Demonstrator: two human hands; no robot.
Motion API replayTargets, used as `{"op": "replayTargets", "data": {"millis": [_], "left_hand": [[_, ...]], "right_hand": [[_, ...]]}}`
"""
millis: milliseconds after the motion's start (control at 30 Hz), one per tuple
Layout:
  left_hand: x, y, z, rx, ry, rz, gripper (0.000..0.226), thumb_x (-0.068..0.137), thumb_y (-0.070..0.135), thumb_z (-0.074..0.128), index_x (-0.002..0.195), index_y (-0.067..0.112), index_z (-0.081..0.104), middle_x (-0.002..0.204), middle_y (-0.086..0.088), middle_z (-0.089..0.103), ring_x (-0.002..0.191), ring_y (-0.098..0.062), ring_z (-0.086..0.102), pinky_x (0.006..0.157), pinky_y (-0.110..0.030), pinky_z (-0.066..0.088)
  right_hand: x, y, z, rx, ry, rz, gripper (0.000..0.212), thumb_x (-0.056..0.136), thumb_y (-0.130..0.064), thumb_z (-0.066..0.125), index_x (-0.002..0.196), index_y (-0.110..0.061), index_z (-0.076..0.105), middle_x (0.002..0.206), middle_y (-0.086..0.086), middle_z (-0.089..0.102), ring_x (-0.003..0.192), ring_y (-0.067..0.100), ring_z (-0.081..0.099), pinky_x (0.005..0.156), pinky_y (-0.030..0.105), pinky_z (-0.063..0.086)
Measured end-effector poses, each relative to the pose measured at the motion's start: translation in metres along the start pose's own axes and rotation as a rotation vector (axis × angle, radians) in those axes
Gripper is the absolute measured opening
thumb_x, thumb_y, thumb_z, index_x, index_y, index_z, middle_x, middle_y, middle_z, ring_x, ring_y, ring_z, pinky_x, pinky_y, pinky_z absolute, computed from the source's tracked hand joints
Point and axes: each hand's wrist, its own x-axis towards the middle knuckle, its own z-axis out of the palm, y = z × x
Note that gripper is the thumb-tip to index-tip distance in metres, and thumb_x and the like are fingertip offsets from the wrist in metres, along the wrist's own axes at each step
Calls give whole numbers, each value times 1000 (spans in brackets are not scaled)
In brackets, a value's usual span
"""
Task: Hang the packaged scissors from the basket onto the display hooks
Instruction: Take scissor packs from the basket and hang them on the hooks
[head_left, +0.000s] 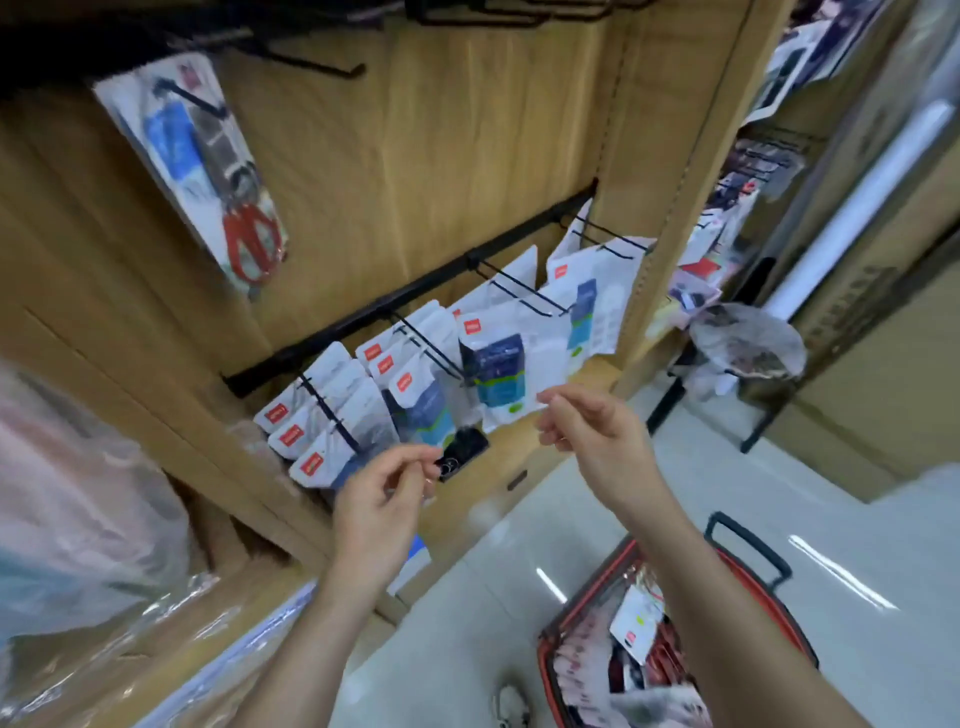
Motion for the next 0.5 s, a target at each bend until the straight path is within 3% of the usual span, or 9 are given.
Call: {"op": "replayTargets", "data": {"millis": [133, 233, 367, 500], "left_hand": [[-30, -48, 36, 82, -187, -75, 35, 86, 19, 53, 78, 46, 72, 76, 16, 71, 68, -1, 63, 73, -27, 52], [-52, -86, 69, 132, -314, -157, 34, 92, 13, 55, 80, 42, 69, 76, 20, 71, 67, 1, 64, 77, -32, 53], [-79, -145, 119, 205, -420, -194, 41, 96, 4, 51, 84, 41, 66, 76, 17, 70, 71, 3, 65, 75, -23, 51], [-112, -219, 183, 265, -510, -264, 37, 95, 6, 54, 82, 39, 65, 80, 20, 69, 76, 4, 65, 74, -15, 50]], "right_hand": [[-53, 53, -65, -129, 133, 123, 20, 99, -10, 55, 91, -21, 71, 75, 4, 68, 65, 13, 63, 65, 22, 50], [-90, 97, -106, -212, 233, 201, 20, 97, -12, 59, 89, -25, 72, 74, -4, 71, 69, 12, 66, 73, 34, 54], [-131, 161, -142, -292, 323, 305, 32, 96, -9, 60, 77, -33, 69, 70, -9, 70, 68, 12, 65, 74, 36, 54], [-170, 257, -171, -298, 349, 401, 20, 96, -11, 61, 90, -26, 72, 82, -3, 74, 76, 12, 67, 75, 33, 55]]}}
